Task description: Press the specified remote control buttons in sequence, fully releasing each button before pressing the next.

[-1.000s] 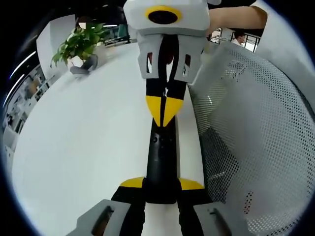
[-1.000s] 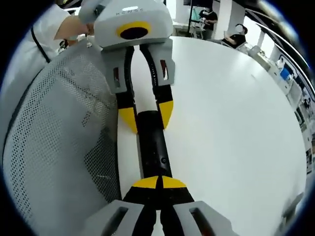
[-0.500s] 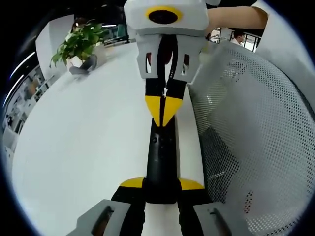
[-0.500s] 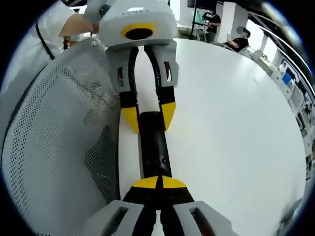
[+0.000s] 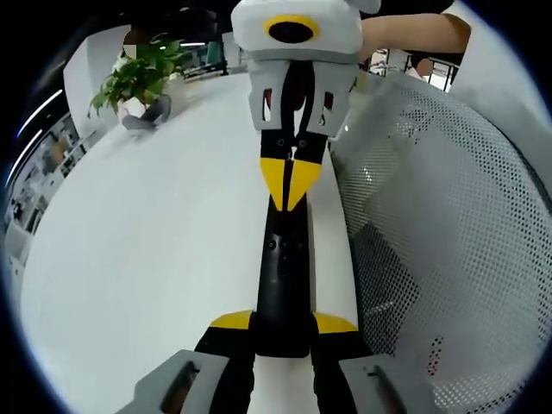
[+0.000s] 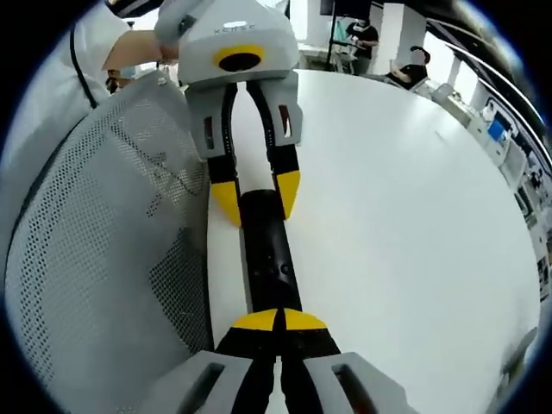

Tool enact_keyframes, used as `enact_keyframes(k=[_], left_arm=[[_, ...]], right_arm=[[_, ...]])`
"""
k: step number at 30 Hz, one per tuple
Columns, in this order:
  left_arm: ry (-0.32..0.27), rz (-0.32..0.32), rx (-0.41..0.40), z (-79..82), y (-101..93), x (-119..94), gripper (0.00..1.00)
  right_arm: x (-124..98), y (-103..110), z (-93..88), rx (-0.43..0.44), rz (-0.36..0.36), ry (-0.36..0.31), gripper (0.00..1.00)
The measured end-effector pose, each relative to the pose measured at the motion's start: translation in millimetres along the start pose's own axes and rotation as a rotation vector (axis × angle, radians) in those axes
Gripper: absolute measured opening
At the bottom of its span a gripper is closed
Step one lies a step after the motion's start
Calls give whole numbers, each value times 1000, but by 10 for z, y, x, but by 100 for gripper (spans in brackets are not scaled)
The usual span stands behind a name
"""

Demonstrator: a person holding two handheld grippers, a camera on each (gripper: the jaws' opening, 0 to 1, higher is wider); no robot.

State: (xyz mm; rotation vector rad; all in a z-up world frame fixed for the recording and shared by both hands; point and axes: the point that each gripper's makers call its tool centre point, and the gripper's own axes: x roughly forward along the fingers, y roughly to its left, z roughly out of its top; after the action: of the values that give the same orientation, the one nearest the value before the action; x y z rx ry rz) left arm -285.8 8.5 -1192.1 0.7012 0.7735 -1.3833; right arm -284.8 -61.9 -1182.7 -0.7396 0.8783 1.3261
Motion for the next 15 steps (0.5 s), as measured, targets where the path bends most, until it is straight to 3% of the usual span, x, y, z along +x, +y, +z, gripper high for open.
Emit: enact_keyframes(k=[6, 8, 10, 14, 15], left_arm=[[1, -6, 6, 1, 5, 1, 23], [10, -11, 12, 4, 5, 3, 23], [13, -13, 13, 4, 3, 2, 23], [4, -7, 8, 1, 1, 1, 23], [0, -5, 4, 1, 1, 0, 23]], right_arm=[[28, 6, 11, -131, -40, 52, 0], [26, 3, 10, -118, -46, 48, 0], [19, -6, 16, -50, -56, 11, 0], [-2, -32, 38, 196, -42, -136, 0], [-4, -26, 41, 213, -34, -162, 0]])
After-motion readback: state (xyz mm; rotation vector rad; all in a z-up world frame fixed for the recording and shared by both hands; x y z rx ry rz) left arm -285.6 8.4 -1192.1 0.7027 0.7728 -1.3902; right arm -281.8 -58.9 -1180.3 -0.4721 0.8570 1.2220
